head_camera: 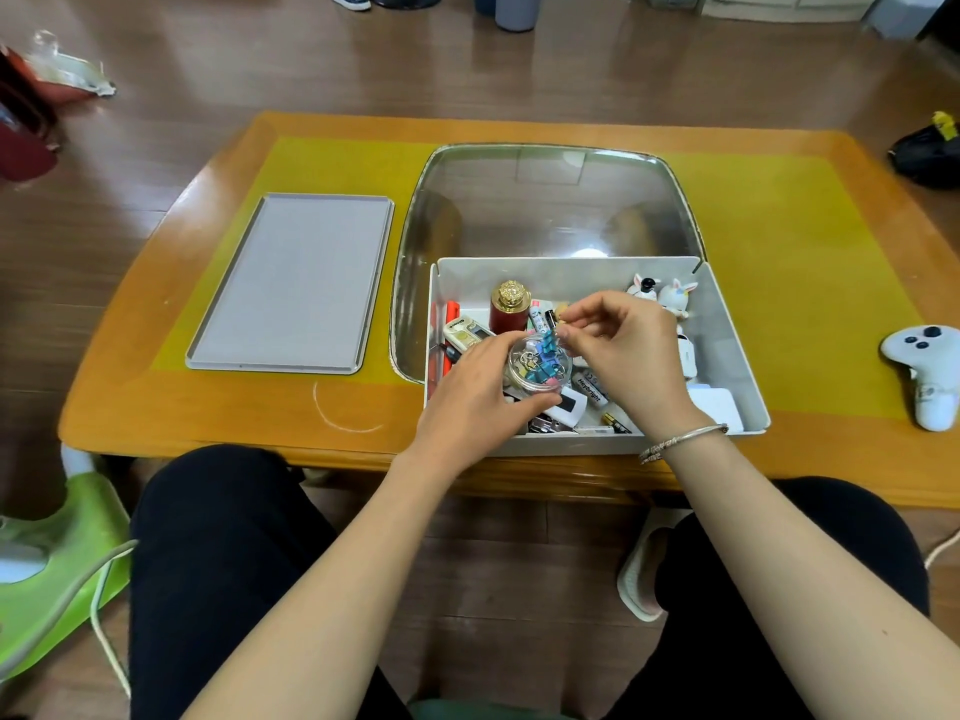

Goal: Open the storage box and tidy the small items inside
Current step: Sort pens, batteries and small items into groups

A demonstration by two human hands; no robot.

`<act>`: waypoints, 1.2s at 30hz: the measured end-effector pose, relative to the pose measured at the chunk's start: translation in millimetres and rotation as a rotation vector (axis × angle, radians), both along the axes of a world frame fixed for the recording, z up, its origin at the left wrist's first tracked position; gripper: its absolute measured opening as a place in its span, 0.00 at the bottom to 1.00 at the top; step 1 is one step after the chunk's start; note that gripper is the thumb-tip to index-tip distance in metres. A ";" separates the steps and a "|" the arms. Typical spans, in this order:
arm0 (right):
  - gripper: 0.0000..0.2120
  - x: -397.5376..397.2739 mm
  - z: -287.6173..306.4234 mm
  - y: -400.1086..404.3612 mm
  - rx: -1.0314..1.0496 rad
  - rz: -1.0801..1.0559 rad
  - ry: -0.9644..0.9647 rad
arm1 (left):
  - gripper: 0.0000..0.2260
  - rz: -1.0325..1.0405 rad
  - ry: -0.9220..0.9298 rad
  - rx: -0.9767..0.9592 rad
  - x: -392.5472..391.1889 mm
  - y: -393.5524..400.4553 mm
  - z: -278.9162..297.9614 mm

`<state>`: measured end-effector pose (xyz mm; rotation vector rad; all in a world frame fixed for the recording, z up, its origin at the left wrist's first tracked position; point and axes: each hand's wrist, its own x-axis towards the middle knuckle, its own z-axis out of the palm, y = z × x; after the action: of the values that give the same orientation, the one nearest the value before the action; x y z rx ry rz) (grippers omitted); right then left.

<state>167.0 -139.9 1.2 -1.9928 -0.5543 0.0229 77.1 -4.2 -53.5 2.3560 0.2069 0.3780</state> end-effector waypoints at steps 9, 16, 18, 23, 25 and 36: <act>0.10 -4.5 2.3 -9.9 -0.243 0.180 -0.197 | 0.30 0.026 -0.008 0.003 1.0 -1.2 -2.0; 0.15 -10.6 6.3 -8.1 -0.348 0.301 -0.232 | 0.31 0.005 -0.001 -0.012 0.2 -0.8 0.7; 0.16 -7.1 8.0 -11.5 -0.243 0.299 -0.231 | 0.34 -0.002 -0.002 -0.094 0.2 -0.1 2.7; 0.15 7.4 7.2 -30.1 -0.043 0.093 -0.170 | 0.32 -0.061 -0.024 -0.014 -2.9 0.8 2.4; 0.15 18.4 4.5 -42.8 -0.047 -0.004 -0.059 | 0.29 -0.066 -0.045 0.014 -3.3 1.8 -1.0; 0.13 54.5 -21.6 -85.6 -0.658 -0.064 -0.086 | 0.31 -0.069 -0.073 -0.020 -3.9 0.6 2.4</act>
<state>221.5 -225.4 -20.5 -2.6615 -0.5848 0.0902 73.3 -3.5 -51.1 2.3186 0.0941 0.4263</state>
